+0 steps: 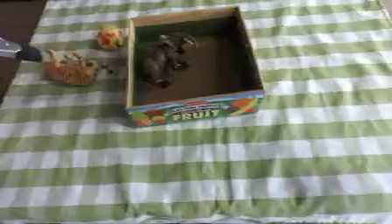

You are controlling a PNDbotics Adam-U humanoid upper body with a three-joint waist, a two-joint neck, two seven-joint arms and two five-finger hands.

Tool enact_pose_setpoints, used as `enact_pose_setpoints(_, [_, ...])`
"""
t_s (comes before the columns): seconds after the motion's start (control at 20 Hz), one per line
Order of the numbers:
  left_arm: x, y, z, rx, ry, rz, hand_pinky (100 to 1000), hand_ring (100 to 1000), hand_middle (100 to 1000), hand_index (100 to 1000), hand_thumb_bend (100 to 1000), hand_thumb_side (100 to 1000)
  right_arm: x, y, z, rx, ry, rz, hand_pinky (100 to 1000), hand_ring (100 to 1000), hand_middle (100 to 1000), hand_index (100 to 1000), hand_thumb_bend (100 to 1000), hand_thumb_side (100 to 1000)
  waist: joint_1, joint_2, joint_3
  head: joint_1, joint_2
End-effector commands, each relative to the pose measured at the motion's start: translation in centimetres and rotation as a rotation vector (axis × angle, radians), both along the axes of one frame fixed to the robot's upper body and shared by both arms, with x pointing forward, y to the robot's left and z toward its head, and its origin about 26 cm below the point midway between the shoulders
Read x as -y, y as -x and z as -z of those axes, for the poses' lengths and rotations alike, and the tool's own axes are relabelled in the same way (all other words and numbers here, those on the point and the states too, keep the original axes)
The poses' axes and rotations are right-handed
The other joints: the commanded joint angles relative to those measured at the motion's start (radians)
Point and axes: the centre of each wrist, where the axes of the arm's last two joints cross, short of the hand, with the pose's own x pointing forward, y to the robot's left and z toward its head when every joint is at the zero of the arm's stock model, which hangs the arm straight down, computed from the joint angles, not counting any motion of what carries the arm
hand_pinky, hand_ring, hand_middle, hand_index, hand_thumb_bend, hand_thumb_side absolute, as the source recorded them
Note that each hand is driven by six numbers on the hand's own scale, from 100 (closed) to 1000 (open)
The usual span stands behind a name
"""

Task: Pick up objects on the table and place them in the box.

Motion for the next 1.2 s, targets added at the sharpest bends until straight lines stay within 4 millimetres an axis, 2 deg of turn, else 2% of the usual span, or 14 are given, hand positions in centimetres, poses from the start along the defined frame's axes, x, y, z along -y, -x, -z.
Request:
enact_pose_setpoints(0.05, [-0.5, -0.6, -0.6, -0.065, -0.038, -0.055, 662, 855, 857, 998, 828, 838, 0.0, 0.6, -0.8, 0.028, 0.003, -0.003, 766, 821, 776, 881, 100, 998, -0.003, -0.023, -0.003, 0.006, -0.005])
enact_pose_setpoints(0.4, [-0.4, -1.9, 0.0, -0.166, -0.026, -0.068, 665, 858, 864, 983, 728, 717, 0.1, 0.5, -0.6, 0.015, -0.007, 0.005, 766, 820, 774, 874, 100, 1000, -0.003, -0.017, -0.01, 0.01, -0.01])
enact_pose_setpoints(0.75, [-0.2, -3.1, 0.9, -0.237, -0.02, -0.065, 661, 850, 860, 997, 641, 632, 0.1, 0.5, -0.6, 0.006, -0.017, 0.002, 767, 819, 773, 867, 100, 1000, -0.001, -0.009, -0.02, 0.02, -0.015])
enact_pose_setpoints(1.2, [-0.3, -4.5, 2.3, -0.31, -0.017, -0.049, 654, 847, 864, 972, 527, 548, 0.1, 0.5, -0.5, -0.008, -0.032, 0.004, 769, 820, 773, 866, 100, 1000, 0.004, 0.0, -0.033, 0.03, -0.027])
